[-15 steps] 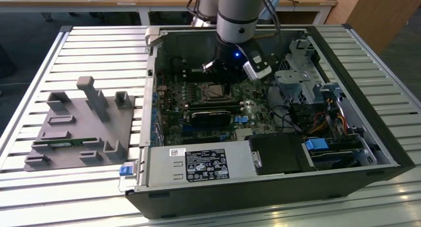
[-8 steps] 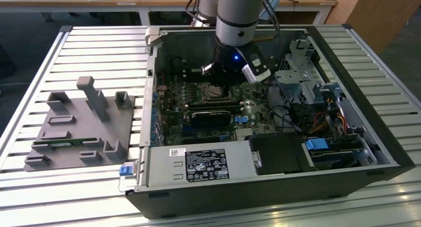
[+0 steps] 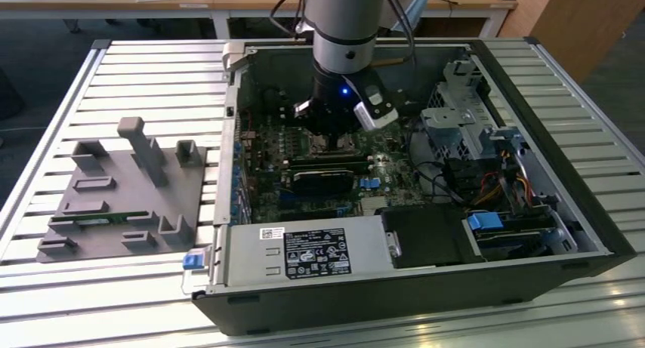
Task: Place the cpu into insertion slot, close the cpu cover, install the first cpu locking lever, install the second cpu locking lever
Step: 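Install the second cpu locking lever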
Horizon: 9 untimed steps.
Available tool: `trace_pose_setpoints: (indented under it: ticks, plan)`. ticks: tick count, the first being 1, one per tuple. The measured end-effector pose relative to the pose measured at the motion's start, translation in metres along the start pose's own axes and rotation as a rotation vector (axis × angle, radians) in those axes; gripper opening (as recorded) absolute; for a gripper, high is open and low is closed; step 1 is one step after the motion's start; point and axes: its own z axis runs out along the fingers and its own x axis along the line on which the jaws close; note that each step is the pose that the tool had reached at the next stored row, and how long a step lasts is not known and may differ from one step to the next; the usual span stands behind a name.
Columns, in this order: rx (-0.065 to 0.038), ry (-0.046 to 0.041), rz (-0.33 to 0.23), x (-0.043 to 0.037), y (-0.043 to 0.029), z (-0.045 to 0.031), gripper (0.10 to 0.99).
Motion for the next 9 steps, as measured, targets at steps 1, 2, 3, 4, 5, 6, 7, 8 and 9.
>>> trace_pose_setpoints:
  ticks: [1,2,3,4,5,6,7,8,9]
  plan:
    - [0.000,0.0004,0.000,0.0002,-0.0003,0.0012,0.106]
    - [-0.002,0.0009,0.000,0.0002,-0.0009,0.0021,0.106]
    - [-0.010,0.0012,0.000,0.0003,-0.0019,0.0024,0.106]
    - [-0.027,0.0009,0.000,0.0003,-0.0029,0.0025,0.106]
    - [-0.044,0.0004,0.000,0.0003,-0.0039,0.0026,0.106]
    - [-0.057,0.0001,0.000,0.0003,-0.0051,0.0026,0.106]
    - [-0.063,0.0001,0.000,0.0004,-0.0065,0.0026,0.106]
    - [-0.065,0.0001,0.000,0.0007,-0.0080,0.0026,0.106]
    - [-0.067,0.0000,0.000,0.0013,-0.0097,0.0026,0.106]
